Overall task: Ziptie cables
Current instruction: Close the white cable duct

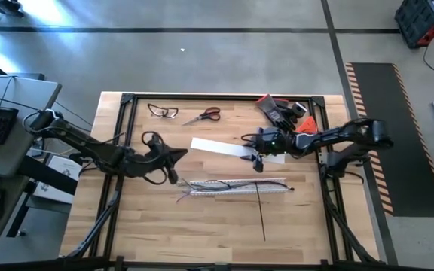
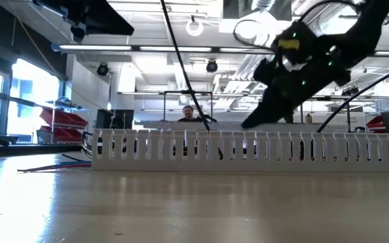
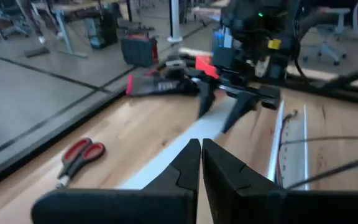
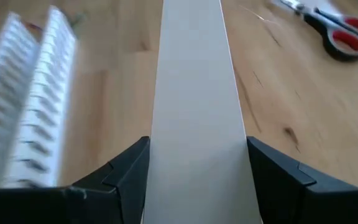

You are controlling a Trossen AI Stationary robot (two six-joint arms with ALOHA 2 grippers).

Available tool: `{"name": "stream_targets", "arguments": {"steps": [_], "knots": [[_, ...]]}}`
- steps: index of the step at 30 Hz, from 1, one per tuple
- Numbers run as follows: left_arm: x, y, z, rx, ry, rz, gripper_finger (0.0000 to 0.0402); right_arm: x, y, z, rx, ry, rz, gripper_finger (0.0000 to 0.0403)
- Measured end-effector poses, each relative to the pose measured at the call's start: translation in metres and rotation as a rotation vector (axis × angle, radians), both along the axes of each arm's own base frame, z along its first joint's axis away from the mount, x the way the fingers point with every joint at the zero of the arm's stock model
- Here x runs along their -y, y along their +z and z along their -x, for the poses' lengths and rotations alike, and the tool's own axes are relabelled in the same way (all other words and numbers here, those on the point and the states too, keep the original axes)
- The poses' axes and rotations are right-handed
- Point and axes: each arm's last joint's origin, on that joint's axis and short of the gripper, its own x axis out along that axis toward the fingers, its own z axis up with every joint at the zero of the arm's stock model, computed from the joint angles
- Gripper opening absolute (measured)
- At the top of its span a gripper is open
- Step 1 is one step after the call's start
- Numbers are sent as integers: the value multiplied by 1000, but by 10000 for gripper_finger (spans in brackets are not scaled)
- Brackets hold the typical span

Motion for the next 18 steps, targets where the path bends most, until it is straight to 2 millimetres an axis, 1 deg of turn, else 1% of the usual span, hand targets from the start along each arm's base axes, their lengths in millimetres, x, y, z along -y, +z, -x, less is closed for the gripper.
{"name": "stream_targets", "arguments": {"steps": [2,4,6,8,11,15,18], "knots": [[-1,5,5,23,10,-1,0,-5,11,2,21,19,-6,206],[-2,9,8,39,6,7,0,-10,25,-1,22,42,-9,206],[-2,11,10,44,-13,15,0,-17,36,-5,-14,83,-8,206],[-1,10,10,39,-20,20,0,-26,48,-13,-40,139,-4,206],[-1,7,10,21,-17,27,0,-40,69,-25,-35,244,-31,206],[1,0,13,-24,-4,42,0,-62,76,-30,-107,316,-39,206],[3,-4,17,-43,8,59,0,-75,83,-32,-128,313,-39,206]]}}
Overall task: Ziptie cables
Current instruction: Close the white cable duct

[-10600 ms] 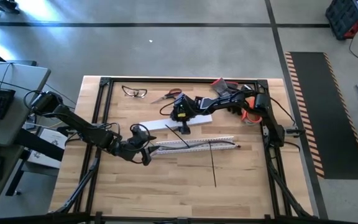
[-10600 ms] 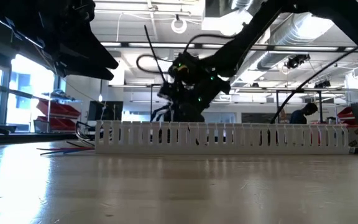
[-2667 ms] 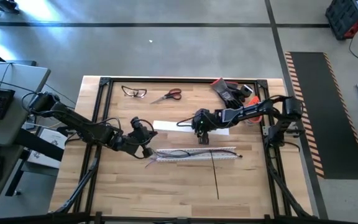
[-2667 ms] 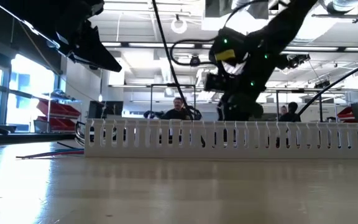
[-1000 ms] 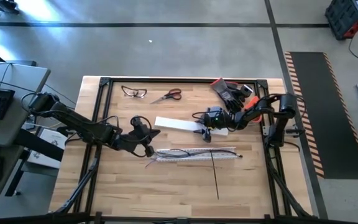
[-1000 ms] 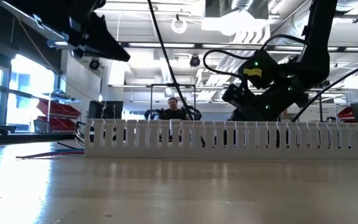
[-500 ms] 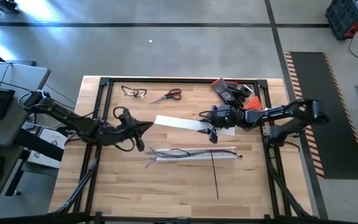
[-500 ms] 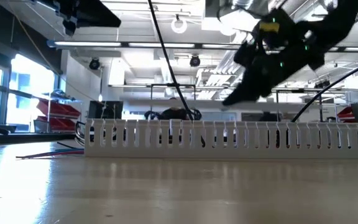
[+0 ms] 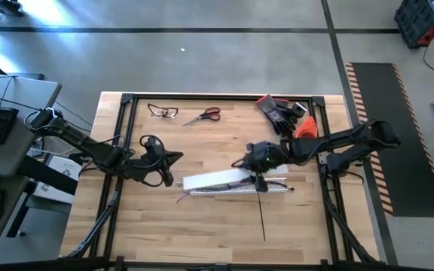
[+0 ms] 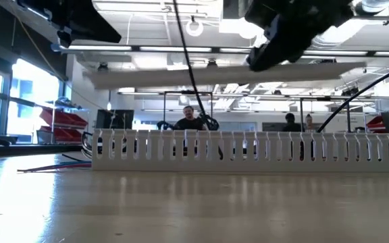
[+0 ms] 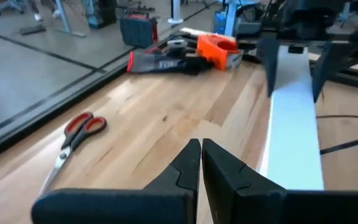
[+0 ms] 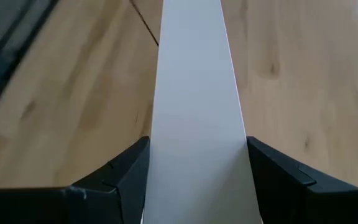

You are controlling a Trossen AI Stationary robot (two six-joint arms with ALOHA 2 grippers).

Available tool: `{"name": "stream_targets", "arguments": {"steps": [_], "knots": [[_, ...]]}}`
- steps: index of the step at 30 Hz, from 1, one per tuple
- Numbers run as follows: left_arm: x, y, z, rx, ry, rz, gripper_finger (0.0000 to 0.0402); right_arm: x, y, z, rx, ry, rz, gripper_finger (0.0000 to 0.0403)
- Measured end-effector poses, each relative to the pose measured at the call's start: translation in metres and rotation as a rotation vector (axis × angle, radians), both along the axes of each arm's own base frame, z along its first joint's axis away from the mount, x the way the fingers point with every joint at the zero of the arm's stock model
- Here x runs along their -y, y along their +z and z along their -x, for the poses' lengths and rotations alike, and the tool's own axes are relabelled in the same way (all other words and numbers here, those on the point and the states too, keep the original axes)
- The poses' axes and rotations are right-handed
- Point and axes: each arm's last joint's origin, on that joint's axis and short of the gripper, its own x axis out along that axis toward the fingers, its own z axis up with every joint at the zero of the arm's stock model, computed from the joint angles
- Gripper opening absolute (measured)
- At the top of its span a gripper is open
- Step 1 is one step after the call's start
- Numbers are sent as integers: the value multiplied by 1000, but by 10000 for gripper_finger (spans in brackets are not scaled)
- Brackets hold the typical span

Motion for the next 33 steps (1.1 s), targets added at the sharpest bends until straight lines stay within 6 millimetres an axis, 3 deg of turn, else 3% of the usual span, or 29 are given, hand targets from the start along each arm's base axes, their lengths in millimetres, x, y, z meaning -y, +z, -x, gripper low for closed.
{"name": "stream_targets", "arguments": {"steps": [8,17,22,33], "knots": [[11,-9,-3,-38,-69,52,0,-17,-14,5,-85,-61,38,206],[23,-39,-22,-136,-88,96,0,-28,-34,-3,-131,-34,49,206],[28,-48,-30,-157,-122,100,0,-28,-32,-4,-107,-29,48,206],[30,-43,-29,-175,-224,114,0,-31,-11,-9,-135,0,73,206]]}}
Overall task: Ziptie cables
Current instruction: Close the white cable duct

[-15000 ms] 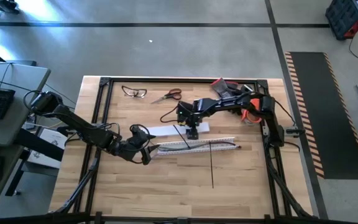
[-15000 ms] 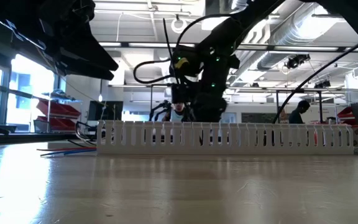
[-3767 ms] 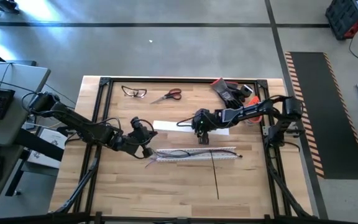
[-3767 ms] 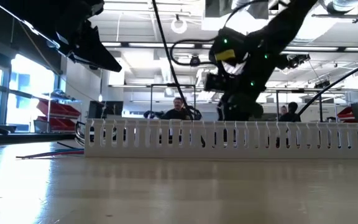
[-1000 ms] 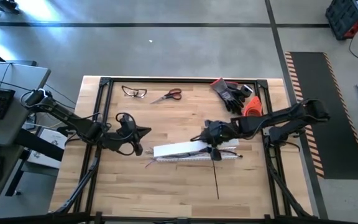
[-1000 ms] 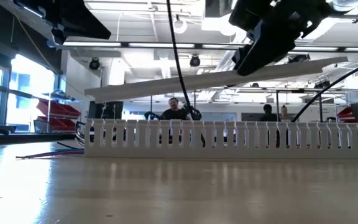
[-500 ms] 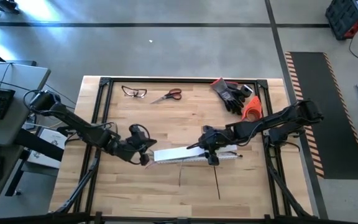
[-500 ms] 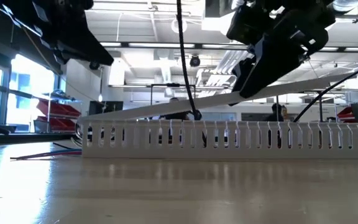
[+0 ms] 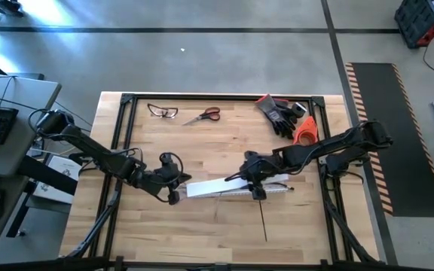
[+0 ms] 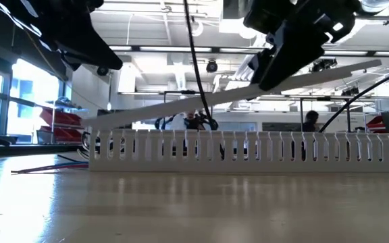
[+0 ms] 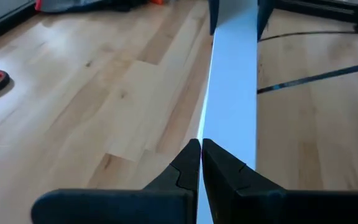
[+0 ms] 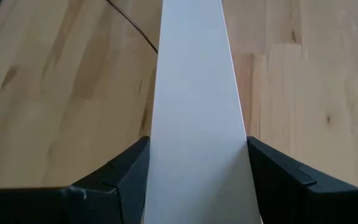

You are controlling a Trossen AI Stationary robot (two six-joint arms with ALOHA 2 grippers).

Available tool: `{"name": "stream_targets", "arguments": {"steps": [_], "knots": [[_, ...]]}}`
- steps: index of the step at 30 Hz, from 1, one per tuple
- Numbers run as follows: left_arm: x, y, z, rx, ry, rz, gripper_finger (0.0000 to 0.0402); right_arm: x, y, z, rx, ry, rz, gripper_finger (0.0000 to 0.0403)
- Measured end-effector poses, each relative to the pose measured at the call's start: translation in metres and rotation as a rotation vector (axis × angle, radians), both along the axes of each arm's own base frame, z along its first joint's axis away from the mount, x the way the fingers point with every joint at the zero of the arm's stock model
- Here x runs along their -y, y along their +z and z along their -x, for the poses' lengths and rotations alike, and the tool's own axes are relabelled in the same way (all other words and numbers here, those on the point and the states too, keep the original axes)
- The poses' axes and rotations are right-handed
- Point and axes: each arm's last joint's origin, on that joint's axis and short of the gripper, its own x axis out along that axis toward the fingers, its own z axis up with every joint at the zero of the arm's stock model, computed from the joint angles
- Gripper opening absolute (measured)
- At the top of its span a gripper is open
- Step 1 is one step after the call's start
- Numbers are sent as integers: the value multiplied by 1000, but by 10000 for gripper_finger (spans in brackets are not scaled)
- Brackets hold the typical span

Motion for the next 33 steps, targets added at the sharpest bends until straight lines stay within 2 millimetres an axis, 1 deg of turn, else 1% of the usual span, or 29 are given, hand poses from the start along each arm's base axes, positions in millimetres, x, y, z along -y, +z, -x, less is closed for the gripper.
{"name": "stream_targets", "arguments": {"steps": [6,12,19,26,33], "knots": [[0,-1,1,-18,-5,-5,0,0,-2,3,-44,-12,-1,206],[0,-2,1,-23,-8,-5,0,0,0,1,-15,-6,2,206],[-1,-2,1,-22,-5,-7,0,-2,1,2,-2,-28,45,206],[-1,-2,0,-15,5,-8,0,-1,0,4,-32,-59,49,206],[1,-16,-9,-64,-10,1,0,-1,0,3,-25,-62,40,206]]}}
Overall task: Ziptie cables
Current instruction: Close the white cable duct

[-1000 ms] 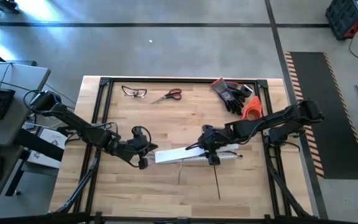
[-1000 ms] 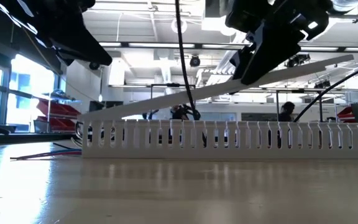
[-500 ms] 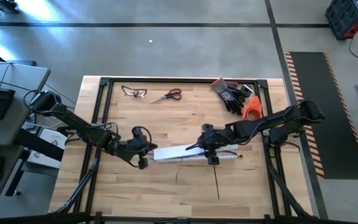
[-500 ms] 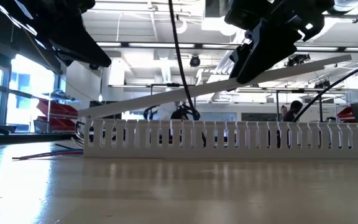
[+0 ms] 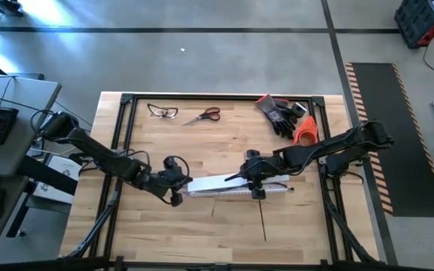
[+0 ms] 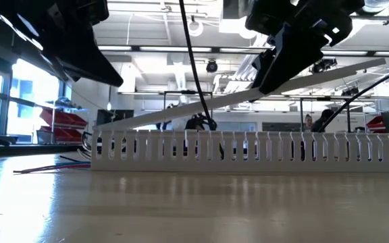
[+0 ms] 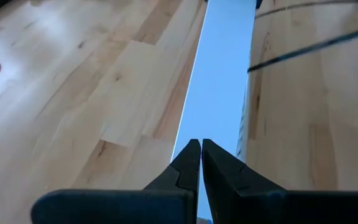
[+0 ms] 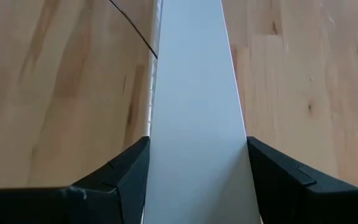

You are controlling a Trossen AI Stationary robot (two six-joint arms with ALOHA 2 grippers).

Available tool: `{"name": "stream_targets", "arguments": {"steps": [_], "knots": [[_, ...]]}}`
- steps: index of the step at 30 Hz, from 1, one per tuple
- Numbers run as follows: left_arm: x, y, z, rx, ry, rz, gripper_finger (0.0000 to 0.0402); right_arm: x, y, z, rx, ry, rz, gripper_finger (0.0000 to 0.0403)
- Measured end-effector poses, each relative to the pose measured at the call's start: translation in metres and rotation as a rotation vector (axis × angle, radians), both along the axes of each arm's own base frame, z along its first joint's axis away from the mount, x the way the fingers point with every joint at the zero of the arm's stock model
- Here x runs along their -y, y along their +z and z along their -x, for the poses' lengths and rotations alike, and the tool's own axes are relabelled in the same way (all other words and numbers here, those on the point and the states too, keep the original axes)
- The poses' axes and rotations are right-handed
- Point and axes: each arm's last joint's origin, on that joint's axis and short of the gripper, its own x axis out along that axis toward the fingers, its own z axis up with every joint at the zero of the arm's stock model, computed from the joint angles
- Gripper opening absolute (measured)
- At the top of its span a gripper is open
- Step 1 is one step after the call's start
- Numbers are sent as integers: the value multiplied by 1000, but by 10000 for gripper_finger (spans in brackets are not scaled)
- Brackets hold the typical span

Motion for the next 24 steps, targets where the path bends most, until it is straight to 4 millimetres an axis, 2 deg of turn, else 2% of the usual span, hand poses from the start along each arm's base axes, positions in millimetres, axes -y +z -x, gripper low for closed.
{"name": "stream_targets", "arguments": {"steps": [24], "knots": [[5,-7,-8,-5,-57,45,0,-1,6,1,20,14,-69,206]]}}
